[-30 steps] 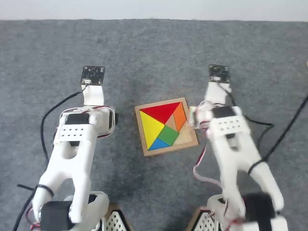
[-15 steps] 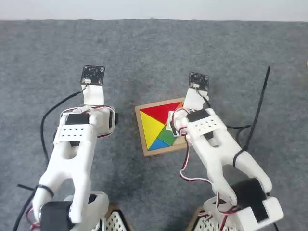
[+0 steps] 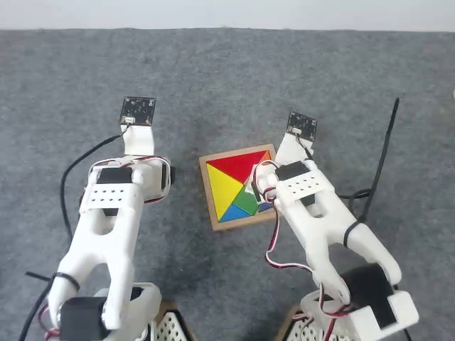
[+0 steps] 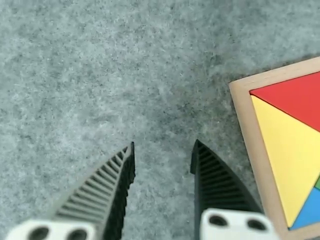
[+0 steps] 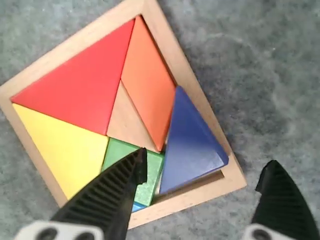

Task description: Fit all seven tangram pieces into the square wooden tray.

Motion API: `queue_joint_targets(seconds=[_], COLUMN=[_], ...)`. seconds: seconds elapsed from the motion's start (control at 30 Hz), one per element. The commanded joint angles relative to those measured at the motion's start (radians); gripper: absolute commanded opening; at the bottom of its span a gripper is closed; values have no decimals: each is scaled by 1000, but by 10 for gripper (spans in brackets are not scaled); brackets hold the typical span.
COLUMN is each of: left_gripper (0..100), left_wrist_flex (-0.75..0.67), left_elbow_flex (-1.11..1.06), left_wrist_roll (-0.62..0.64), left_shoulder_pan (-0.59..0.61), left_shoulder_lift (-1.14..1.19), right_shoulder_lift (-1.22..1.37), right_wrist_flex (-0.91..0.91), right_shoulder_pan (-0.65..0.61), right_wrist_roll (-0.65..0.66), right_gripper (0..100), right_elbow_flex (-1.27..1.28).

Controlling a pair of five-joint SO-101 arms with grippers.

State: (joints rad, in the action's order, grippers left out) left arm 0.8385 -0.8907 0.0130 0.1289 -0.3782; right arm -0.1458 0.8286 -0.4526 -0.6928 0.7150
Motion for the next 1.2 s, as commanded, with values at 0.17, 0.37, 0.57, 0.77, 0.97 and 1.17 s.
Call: queue_joint_targets(seconds=[0.17, 0.37, 0.57, 0.77, 0.97, 1.17], left_gripper=[181, 181, 181, 181, 181, 173], left_wrist_flex=[-28, -28, -28, -28, -28, -25], left_elbow_flex=[7, 7, 7, 7, 7, 16], left_wrist_roll=[-9, -9, -9, -11, -12, -9], left_shoulder_pan=[-6, -6, -6, -6, -6, -6], left_shoulder_lift=[-3, -3, -3, -3, -3, -18], right_shoulder_lift=[10, 93, 114, 93, 62, -51], right_wrist_flex=[-131, -191, -87, -28, -28, 38], right_shoulder_pan=[-1, -25, -111, -208, -205, -117], right_wrist_roll=[130, 278, 301, 299, 299, 328], right_gripper=[350, 350, 350, 350, 350, 239], right_elbow_flex=[-44, -41, -37, -37, -37, -35])
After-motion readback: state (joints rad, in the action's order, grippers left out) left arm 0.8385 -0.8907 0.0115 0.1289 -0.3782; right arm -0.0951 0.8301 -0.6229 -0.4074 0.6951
